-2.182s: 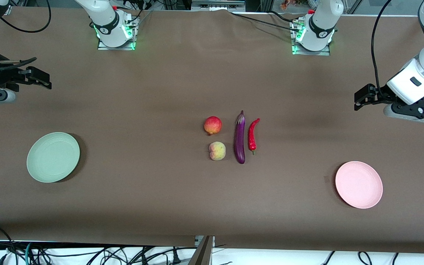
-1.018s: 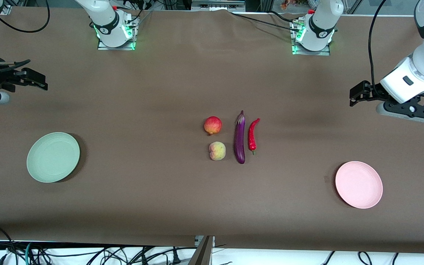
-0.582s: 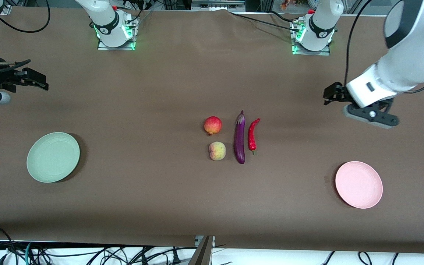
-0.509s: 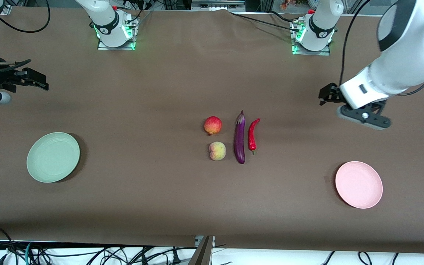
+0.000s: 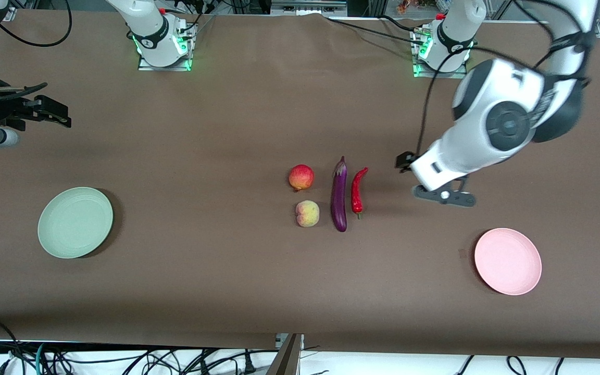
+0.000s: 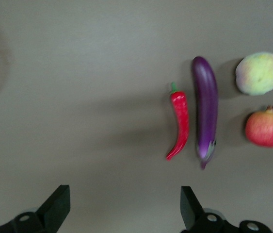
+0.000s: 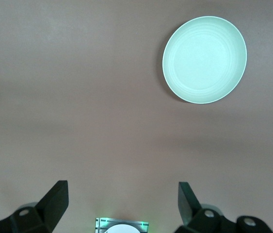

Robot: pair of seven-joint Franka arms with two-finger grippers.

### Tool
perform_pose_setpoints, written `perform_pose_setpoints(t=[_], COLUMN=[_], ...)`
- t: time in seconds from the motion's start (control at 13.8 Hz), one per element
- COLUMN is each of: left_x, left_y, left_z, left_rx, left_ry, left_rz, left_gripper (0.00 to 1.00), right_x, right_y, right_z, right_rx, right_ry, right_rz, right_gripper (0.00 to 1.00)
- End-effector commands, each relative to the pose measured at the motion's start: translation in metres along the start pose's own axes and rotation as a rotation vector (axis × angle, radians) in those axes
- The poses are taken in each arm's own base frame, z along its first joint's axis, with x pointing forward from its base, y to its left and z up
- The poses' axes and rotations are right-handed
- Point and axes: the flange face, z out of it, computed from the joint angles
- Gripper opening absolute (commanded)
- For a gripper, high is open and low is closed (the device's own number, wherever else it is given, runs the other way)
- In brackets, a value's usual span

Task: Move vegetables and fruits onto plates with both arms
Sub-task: 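Reach the left gripper down to the red chili pepper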

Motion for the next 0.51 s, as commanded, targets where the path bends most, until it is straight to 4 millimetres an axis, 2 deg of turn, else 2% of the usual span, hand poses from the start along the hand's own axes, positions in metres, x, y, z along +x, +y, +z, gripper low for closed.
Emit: perform_pose_setpoints(t=[0.0,0.22,0.44], left_x=[-0.001,0.015,0.018], left_y=[0.027,0.039,0.06], left_z=[0.06,0.125,0.171], left_rx=[-0.008,-0.027,-0.035], left_ry=[0.04,0.053,0.06], left_rz=[0.007,-0.021,-0.059], left_gripper=[1.0,1.0,1.0], right_x=[0.001,0.001,0.001], right_y=[-0.002,-0.002,-0.002], right_z=[-0.005,-0.005,-0.005], right_rx=[0.014,0.014,0.014], right_ry=[0.008,0.008,0.008], right_rz=[-0.004,-0.004,-0.004], right_gripper=[1.0,1.0,1.0])
